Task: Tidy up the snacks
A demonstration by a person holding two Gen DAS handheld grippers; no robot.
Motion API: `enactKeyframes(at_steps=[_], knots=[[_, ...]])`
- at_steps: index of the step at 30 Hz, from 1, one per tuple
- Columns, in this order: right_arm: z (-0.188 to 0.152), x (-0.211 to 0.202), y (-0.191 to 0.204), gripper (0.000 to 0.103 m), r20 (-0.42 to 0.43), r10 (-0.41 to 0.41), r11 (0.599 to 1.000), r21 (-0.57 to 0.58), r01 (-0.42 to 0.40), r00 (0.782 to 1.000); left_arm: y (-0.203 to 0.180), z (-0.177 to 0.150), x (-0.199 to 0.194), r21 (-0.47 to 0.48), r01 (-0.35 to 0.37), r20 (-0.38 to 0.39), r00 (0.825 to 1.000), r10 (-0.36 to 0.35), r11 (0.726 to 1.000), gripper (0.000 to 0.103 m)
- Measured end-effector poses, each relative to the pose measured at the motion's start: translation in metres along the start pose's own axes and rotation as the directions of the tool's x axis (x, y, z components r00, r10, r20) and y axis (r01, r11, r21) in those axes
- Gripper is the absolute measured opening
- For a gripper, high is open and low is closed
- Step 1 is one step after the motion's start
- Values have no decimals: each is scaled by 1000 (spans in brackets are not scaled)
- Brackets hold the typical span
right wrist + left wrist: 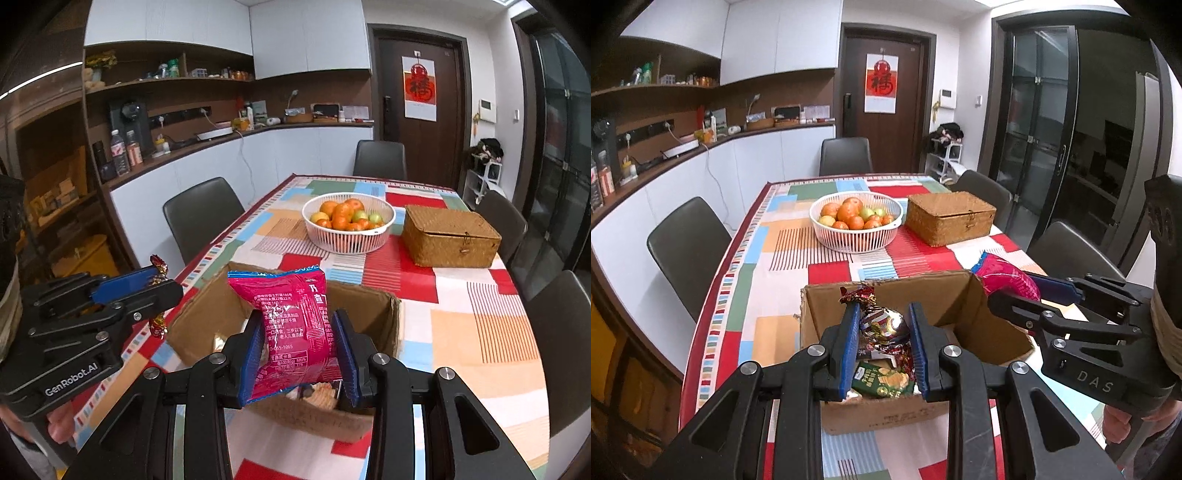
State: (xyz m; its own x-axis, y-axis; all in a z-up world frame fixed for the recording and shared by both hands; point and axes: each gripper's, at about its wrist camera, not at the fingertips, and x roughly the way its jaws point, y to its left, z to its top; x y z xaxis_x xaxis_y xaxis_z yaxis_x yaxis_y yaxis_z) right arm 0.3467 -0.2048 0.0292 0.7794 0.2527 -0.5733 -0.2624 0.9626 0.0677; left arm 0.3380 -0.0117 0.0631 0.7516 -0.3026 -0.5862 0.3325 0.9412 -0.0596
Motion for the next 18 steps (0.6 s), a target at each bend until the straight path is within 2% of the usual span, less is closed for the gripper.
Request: enactKeyframes(at_steps=[5, 6, 7, 8, 9, 11, 16, 18], knots=[[7, 18, -8, 38, -30, -33, 999, 21, 33, 999, 3, 9, 21, 4, -12, -41, 999, 12, 1000, 27], [7, 21, -8, 38, -35, -35, 999, 20, 36, 999, 3, 11, 24, 6, -28, -43, 999, 28, 1000, 30], [8, 24, -9, 38, -42, -38, 999, 22, 39, 998, 3, 12, 28, 4, -51, -48, 998, 51, 999, 40], [8, 28, -12, 41, -49, -45, 998, 30, 46, 998, 4, 12, 28, -2, -64, -49, 997, 64, 998, 44], [8, 30, -14, 52, -61, -54, 997, 42, 57, 997, 5, 11, 27, -12, -73, -46, 996, 73, 997, 47], [7, 31, -19, 63, -75, -65, 995, 72, 71, 995, 4, 6, 24, -10, -78, -42, 996, 77, 997, 47], [-6, 10, -13, 63, -35, -122, 992, 28, 123, 992, -4, -16, -5, 11, -127, 17, 992, 126, 992, 56], [-15, -5, -8, 72, -4, -141, 990, 12, 141, 990, -7, -25, -17, 9, -134, 36, 990, 134, 991, 56]])
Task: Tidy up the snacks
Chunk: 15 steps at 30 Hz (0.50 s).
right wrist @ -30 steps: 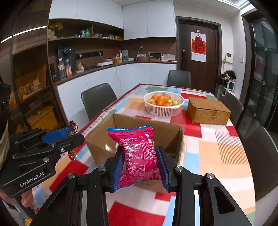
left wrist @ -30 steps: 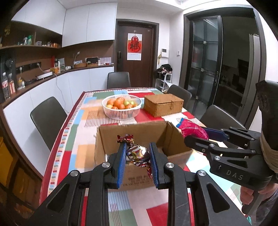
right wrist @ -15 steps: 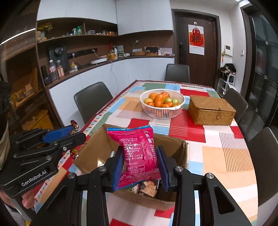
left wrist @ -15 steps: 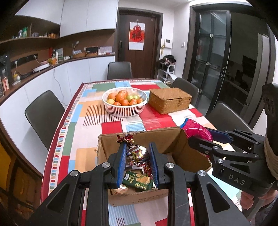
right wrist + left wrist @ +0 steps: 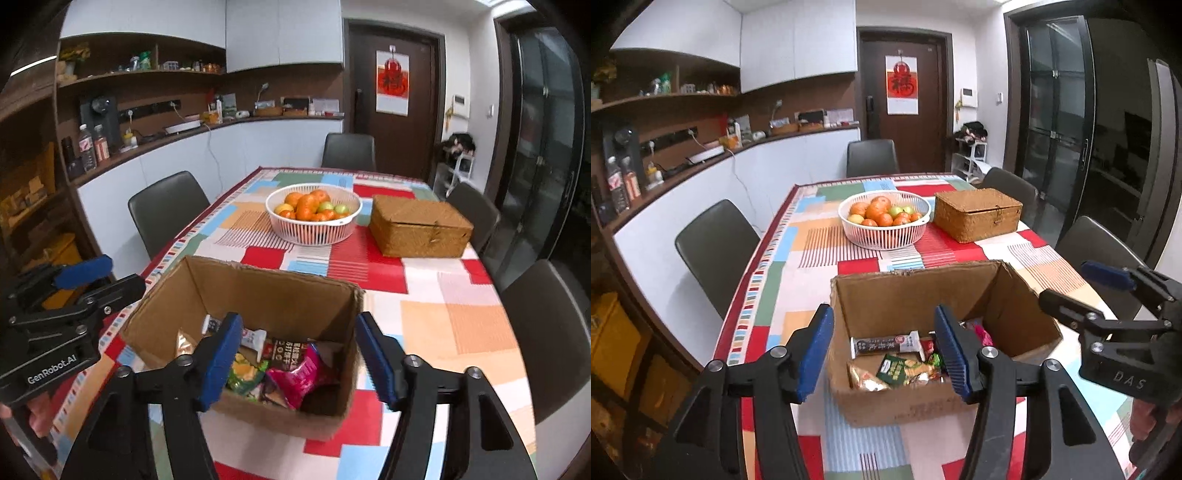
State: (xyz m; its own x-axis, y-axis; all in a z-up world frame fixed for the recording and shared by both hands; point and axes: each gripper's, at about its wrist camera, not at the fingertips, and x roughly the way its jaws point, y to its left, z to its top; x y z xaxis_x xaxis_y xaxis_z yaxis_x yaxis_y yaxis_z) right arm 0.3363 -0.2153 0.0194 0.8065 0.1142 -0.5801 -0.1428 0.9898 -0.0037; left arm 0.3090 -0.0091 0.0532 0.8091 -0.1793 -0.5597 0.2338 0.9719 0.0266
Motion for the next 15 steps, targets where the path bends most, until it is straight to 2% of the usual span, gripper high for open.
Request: enactKeyframes(at_steps=[5, 15], knots=[[-20, -36, 3, 76, 71, -51, 999, -9, 52, 996, -8, -21, -35, 5, -18, 47, 999, 17, 1000, 64], [-64, -103, 7, 89, 157, -89, 996, 28, 86, 983, -25, -60, -95, 17, -45, 125, 991, 42, 999, 84]])
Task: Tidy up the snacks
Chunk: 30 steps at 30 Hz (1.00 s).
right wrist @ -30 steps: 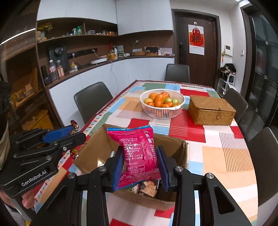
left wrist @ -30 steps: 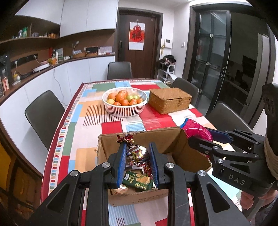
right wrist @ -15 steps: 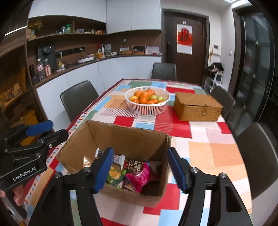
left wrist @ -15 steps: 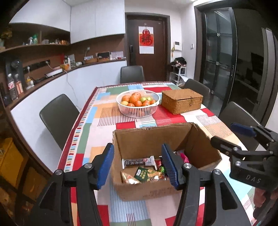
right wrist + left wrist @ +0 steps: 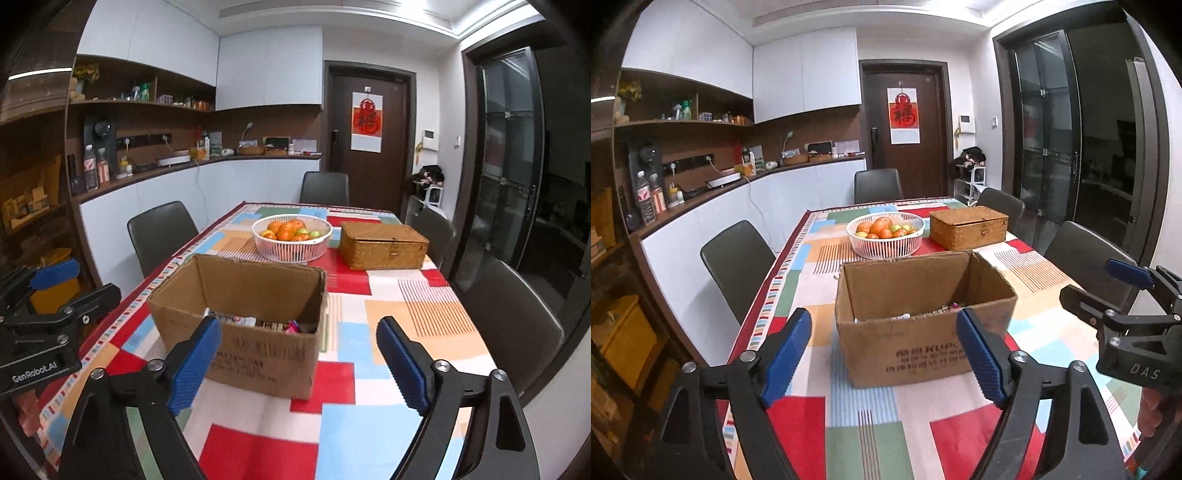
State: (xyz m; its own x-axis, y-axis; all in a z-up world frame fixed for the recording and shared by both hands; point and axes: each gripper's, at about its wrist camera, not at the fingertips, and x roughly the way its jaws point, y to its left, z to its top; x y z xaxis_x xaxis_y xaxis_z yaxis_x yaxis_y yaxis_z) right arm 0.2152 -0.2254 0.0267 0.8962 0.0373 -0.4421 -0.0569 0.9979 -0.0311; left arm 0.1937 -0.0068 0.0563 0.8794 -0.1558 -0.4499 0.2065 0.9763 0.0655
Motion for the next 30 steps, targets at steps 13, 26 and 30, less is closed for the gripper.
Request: enactKeyframes(at_steps=[13, 26, 30], knots=[[-35, -47, -4, 92, 21, -45, 999, 27, 44, 999, -14, -35, -43, 7, -6, 16, 1000, 6, 1000, 100], [-62, -63, -5, 92, 4, -5, 999, 39, 5, 1000, -20, -55, -65, 2, -26, 22, 999, 25, 1000, 103], [-65, -68, -6, 92, 6, -3, 999, 41, 3, 1000, -22, -57, -67, -2, -21, 31, 999, 21, 1000, 103]])
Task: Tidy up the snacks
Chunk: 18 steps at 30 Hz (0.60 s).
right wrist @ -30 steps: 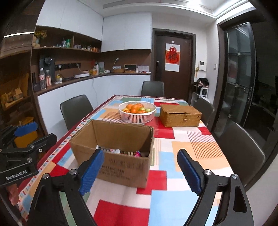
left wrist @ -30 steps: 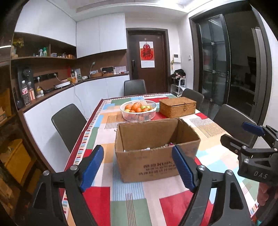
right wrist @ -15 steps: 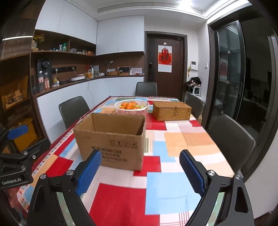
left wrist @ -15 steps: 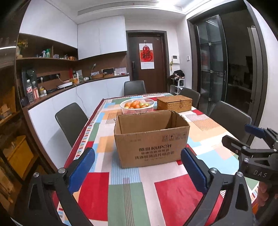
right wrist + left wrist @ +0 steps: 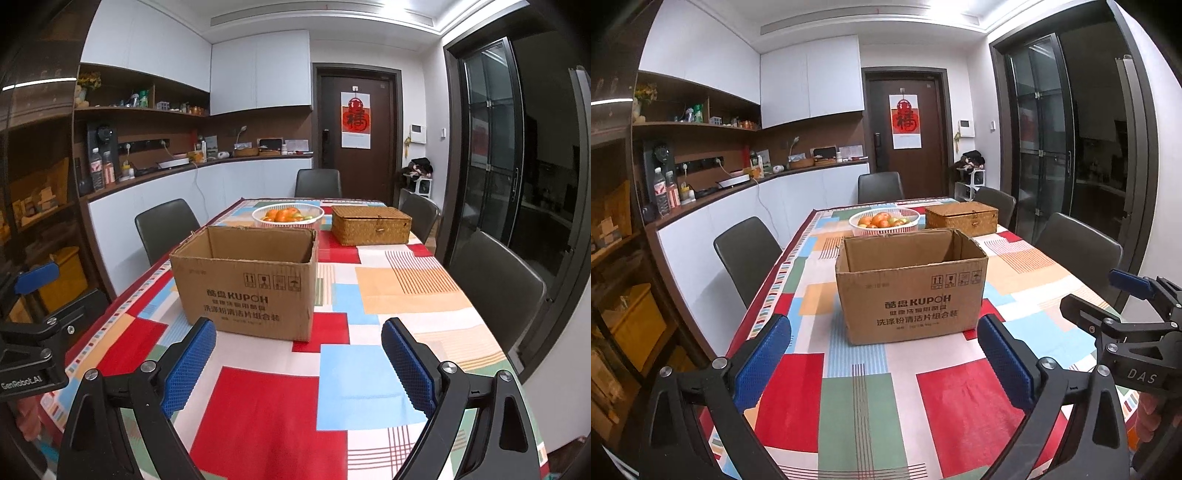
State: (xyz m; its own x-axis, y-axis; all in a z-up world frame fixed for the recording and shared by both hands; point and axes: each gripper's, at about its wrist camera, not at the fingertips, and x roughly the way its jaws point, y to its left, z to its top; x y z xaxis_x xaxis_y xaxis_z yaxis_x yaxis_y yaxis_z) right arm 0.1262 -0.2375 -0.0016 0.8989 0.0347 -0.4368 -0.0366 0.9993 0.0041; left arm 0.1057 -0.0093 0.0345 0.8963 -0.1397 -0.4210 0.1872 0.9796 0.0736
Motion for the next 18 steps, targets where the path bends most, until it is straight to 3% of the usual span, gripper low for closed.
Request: enactKeyframes(at_steps=[18], knots=[[-12, -9, 1, 92, 3, 23, 1000, 2, -23, 1000, -3, -9, -10, -3, -13, 10, 1000, 13, 1000, 103]])
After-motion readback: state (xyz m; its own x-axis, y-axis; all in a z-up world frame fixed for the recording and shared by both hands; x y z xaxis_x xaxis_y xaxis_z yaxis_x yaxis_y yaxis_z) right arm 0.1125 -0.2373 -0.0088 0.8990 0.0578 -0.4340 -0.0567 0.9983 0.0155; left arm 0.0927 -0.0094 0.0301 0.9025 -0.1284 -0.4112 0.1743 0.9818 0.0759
